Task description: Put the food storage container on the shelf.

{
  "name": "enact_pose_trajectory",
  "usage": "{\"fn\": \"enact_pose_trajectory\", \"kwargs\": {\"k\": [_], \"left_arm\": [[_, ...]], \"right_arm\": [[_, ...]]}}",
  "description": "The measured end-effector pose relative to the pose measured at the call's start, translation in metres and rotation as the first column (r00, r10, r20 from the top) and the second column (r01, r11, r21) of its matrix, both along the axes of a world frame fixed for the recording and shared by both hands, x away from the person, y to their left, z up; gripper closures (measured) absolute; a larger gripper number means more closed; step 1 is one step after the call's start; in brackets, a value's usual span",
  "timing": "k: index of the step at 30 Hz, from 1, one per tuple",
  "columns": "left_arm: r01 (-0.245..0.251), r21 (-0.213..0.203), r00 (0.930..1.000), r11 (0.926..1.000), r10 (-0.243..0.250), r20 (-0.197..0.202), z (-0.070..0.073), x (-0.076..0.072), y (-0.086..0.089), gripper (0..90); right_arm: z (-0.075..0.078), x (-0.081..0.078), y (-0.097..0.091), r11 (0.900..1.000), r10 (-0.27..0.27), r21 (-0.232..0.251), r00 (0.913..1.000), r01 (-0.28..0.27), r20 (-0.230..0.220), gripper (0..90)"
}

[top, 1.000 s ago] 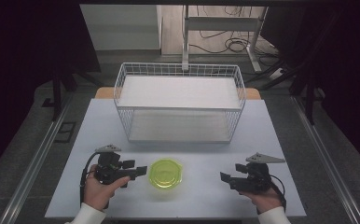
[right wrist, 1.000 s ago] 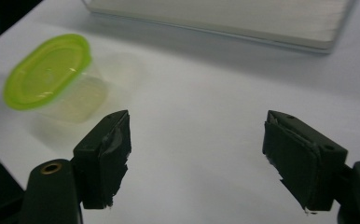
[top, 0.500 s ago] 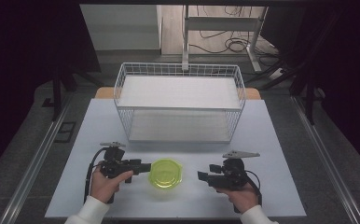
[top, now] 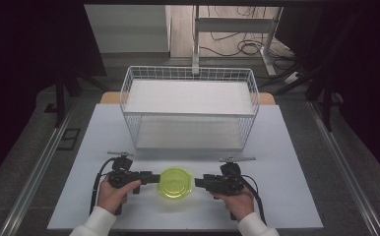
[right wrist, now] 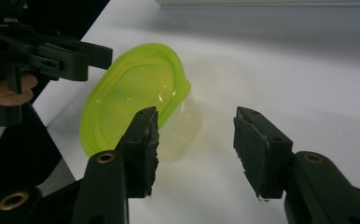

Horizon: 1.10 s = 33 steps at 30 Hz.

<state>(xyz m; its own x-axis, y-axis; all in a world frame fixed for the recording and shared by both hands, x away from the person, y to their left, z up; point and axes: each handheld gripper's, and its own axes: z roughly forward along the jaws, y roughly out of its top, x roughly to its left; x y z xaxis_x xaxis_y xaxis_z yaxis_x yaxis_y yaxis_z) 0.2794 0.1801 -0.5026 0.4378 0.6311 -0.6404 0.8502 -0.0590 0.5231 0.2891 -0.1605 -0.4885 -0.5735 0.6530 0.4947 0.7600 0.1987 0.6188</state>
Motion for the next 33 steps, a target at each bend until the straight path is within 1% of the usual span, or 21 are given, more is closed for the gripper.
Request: {"fn": "enact_pose_trajectory", "kwargs": {"k": [1,3,4,5,7,10,11,12,13,14,16,17,18,19,20,21,24,26,28,32,33], "left_arm": [[-0.001,-0.002,1.0,1.0,0.001,-0.004,-0.001,0.0,0.0,44.9],[0.006,0.007,1.0,1.0,-0.006,-0.006,-0.002,0.001,-0.001,46.1],[0.006,0.007,1.0,1.0,-0.006,-0.006,-0.002,0.001,-0.001,46.5],[0.007,0.011,1.0,0.9999,-0.007,-0.007,-0.003,0.001,-0.002,47.1],[0.019,0.01,0.9997,0.9998,-0.019,-0.015,-0.003,0.001,-0.004,47.6],[0.021,0.005,0.9996,0.9998,-0.021,-0.02,-0.004,0.001,-0.005,48.5],[0.022,-0.022,0.9992,0.9995,-0.023,-0.031,-0.006,0.001,-0.005,49.2],[0.023,-0.039,0.9988,0.999,-0.024,-0.043,-0.007,0.002,-0.004,49.8],[0.021,-0.046,0.9985,0.9987,-0.023,-0.05,-0.009,0.002,-0.004,51.1],[0.026,-0.044,0.9979,0.9987,-0.028,-0.058,-0.01,0.002,-0.004,52.9],[0.037,-0.043,0.9964,0.9984,-0.04,-0.075,-0.012,0.002,-0.004,59.0],[0.043,-0.049,0.9957,0.9979,-0.047,-0.079,-0.012,0.002,-0.005,61.8],[0.055,-0.065,0.994,0.9964,-0.06,-0.091,-0.013,0.002,-0.006,64.5],[0.055,-0.065,0.994,0.9964,-0.06,-0.091,-0.013,0.002,-0.006,68.0],[0.057,-0.09,0.9934,0.9943,-0.065,-0.094,-0.013,0.002,-0.007,68.0],[0.057,-0.089,0.9933,0.9944,-0.065,-0.096,-0.013,0.002,-0.007,71.8],[0.059,-0.091,0.9925,0.994,-0.069,-0.102,-0.012,0.001,-0.006,73.5],[0.059,-0.09,0.9925,0.9942,-0.068,-0.102,-0.012,0.0,-0.005,74.6],[0.054,-0.098,0.9926,0.9937,-0.064,-0.103,-0.011,0.0,-0.005,75.3],[0.045,-0.098,0.9935,0.9942,-0.055,-0.099,-0.009,-0.002,-0.006,77.0],[0.039,-0.101,0.9947,0.9942,-0.048,-0.09,-0.006,-0.003,-0.005,78.0]], "right_arm": [[-0.001,0.001,0.002,1.0,0.002,0.009,1.0,-0.002,-0.008,50.3],[-0.004,0.002,0.005,0.9996,0.008,0.027,0.9997,-0.007,-0.024,51.2],[-0.004,0.002,0.005,0.9996,0.008,0.027,0.9997,-0.007,-0.024,51.2],[-0.005,0.002,0.007,0.9991,0.015,0.039,0.9993,-0.013,-0.036,51.8],[-0.007,0.002,0.01,0.999,0.016,0.043,0.999,-0.015,-0.041,52.4],[-0.009,0.002,0.012,0.9987,0.021,0.047,0.9987,-0.019,-0.045,53.4],[-0.011,0.001,0.015,0.9976,0.027,0.065,0.9979,-0.023,-0.06,55.1],[-0.012,0.001,0.016,0.9974,0.03,0.067,0.9975,-0.026,-0.064,55.8],[-0.013,0.001,0.018,0.997,0.033,0.072,0.9969,-0.028,-0.071,57.3],[-0.014,0.001,0.019,0.9967,0.035,0.076,0.9966,-0.03,-0.075,59.0],[-0.016,0.001,0.02,0.9953,0.042,0.09,0.9952,-0.034,-0.089,64.3],[-0.018,0.002,0.021,0.9941,0.045,0.103,0.9941,-0.035,-0.099,66.0],[-0.018,0.002,0.021,0.993,0.044,0.114,0.9934,-0.031,-0.106,68.4],[-0.018,0.002,0.021,0.993,0.044,0.114,0.9934,-0.031,-0.106,68.4],[-0.02,0.003,0.021,0.9907,0.048,0.132,0.9916,-0.031,-0.12,70.6],[-0.021,0.003,0.021,0.9896,0.045,0.141,0.9897,-0.026,-0.136,71.8],[-0.022,0.002,0.019,0.9865,0.033,0.164,0.9865,-0.007,-0.16,74.0],[-0.021,0.002,0.018,0.9827,0.03,0.185,0.9852,0.001,-0.169,75.8],[-0.019,0.001,0.018,0.9819,0.03,0.189,0.9858,0.002,-0.165,76.6],[-0.018,0.0,0.016,0.9814,0.033,0.192,0.9874,-0.002,-0.155,78.2],[-0.017,0.0,0.016,0.9812,0.034,0.193,0.9881,-0.004,-0.15,79.7]]}}
